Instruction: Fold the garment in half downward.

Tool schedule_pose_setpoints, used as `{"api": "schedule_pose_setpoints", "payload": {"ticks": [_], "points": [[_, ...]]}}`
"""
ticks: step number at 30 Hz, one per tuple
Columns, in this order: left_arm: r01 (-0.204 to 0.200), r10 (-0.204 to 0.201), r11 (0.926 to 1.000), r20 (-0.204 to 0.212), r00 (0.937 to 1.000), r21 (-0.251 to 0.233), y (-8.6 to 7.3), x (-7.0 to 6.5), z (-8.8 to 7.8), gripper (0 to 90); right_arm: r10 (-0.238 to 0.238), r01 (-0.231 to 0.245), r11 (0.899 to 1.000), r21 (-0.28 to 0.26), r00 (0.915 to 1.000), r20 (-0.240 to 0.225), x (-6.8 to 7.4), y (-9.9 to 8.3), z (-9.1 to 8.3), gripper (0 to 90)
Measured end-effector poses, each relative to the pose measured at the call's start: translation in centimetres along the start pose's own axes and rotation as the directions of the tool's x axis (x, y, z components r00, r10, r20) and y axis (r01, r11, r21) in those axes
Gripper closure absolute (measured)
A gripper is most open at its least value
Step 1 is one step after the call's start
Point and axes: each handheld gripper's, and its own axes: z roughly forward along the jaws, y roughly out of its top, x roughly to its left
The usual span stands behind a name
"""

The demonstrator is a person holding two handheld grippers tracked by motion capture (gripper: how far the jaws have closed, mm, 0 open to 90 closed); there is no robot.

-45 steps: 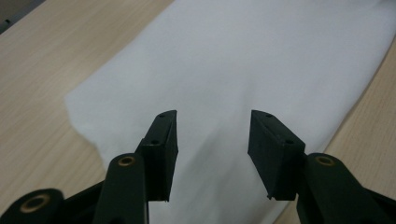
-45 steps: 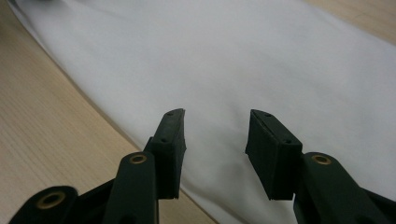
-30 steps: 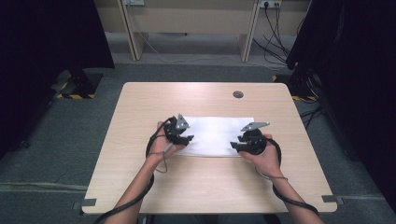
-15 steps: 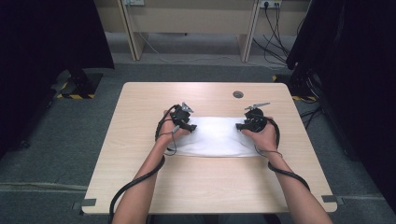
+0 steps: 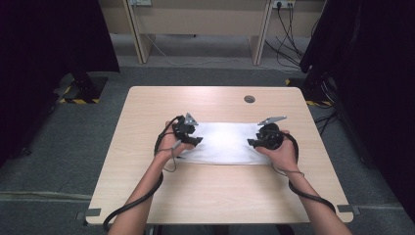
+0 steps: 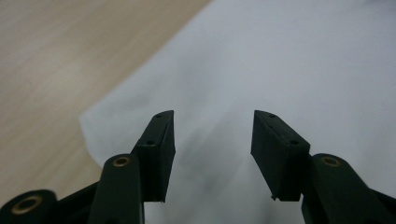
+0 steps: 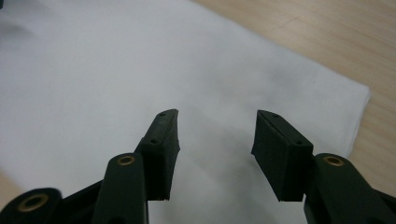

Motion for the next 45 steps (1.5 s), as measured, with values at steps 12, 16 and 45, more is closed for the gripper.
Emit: {"api": "schedule_pose_setpoints", "payload": {"ticks": [12,16,45], "points": [[-0.019,0.019,0.9992,-0.006,0.9998,0.034,-1.3,-1.8,-0.3,51.2,-0.009,0.010,1.000,0.020,0.9999,-0.005,1.1,-3.2,-0.4,50.8],[-0.029,0.029,0.9995,-0.022,0.9993,-0.007,-0.5,-2.7,-0.7,49.8,0.007,-0.006,1.000,0.017,0.9999,-0.013,1.2,-3.3,-1.0,50.8],[-0.023,0.023,0.9997,-0.051,0.9984,-0.002,-1.2,-4.0,-1.7,47.9,0.107,-0.107,0.994,-0.026,0.9942,0.013,0.2,-6.8,-3.5,51.5]]}}
